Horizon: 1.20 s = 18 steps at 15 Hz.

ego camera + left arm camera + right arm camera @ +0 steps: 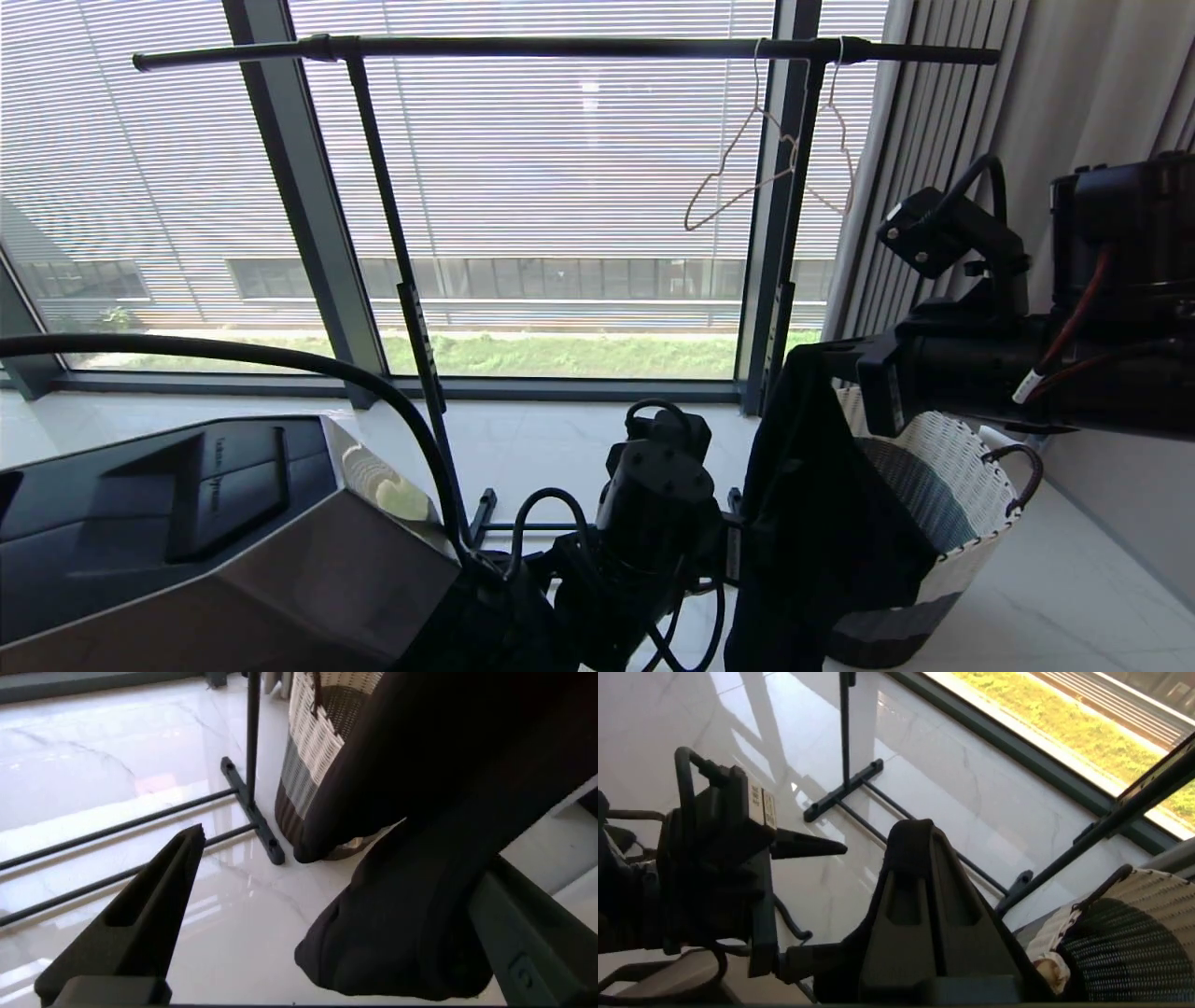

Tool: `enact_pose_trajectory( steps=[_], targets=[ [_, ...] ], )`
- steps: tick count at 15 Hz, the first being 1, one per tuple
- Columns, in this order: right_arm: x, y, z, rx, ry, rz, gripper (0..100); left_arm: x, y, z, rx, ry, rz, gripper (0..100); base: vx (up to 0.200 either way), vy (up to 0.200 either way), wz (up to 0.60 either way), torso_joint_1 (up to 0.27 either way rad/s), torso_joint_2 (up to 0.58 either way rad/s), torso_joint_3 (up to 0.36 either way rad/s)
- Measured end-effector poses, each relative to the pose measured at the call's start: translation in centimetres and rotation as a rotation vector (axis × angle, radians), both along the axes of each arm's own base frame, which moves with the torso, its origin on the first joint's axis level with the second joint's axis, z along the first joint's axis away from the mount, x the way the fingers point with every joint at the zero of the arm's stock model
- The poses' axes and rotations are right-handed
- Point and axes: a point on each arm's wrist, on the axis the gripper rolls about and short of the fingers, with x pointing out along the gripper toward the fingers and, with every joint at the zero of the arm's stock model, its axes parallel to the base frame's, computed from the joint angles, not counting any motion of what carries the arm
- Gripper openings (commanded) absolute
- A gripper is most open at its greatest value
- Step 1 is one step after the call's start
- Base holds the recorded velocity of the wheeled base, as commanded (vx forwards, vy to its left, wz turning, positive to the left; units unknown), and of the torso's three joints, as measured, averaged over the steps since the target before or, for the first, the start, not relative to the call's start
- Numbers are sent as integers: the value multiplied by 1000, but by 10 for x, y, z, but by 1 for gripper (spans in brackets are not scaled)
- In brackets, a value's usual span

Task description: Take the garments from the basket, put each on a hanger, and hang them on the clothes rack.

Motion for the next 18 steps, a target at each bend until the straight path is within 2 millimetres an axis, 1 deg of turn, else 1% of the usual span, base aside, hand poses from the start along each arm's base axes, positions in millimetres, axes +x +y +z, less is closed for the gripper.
enact_pose_trajectory(
  steps=[1, 3, 7, 8, 11, 14, 16, 17, 18],
  targets=[
    [-1, 1, 1, 1, -2, 4, 0, 2, 0, -6, 4, 15, 9, 100, 0, 0, 0, 0, 0, 0],
    [-2, 2, 2, 3, -5, 10, 0, 6, -1, -25, 39, 47, 30, 100, 0, 0, 0, 0, 0, 0],
    [-2, 3, 3, 5, -8, 12, 0, 3, 0, -48, 100, 86, 33, 100, 0, 0, 0, 0, 0, 0],
    [-2, 3, 3, 5, -8, 11, 0, 1, 2, -53, 117, 92, 42, 0, 0, 0, 0, 0, 0, 0],
    [-1, 2, 2, 3, -6, 9, 0, 0, 4, -56, 144, 81, 83, 0, 0, 0, 0, 0, 0, 0],
    [0, -1, -3, -8, 7, -7, 0, -4, 6, -53, 171, 57, 98, 0, 0, 0, 0, 0, 0, 0],
    [2, -5, -8, -20, 20, -26, 0, -9, 10, -43, 182, 31, 82, 0, 0, 0, 0, 0, 0, 0],
    [2, -8, -11, -27, 27, -38, 0, -11, 13, -31, 167, 9, 78, 0, 0, 0, 0, 0, 0, 0],
    [3, -10, -12, -32, 30, -52, 0, -14, 16, -14, 143, -19, 74, 0, 0, 0, 0, 0, 0, 0]
  ],
)
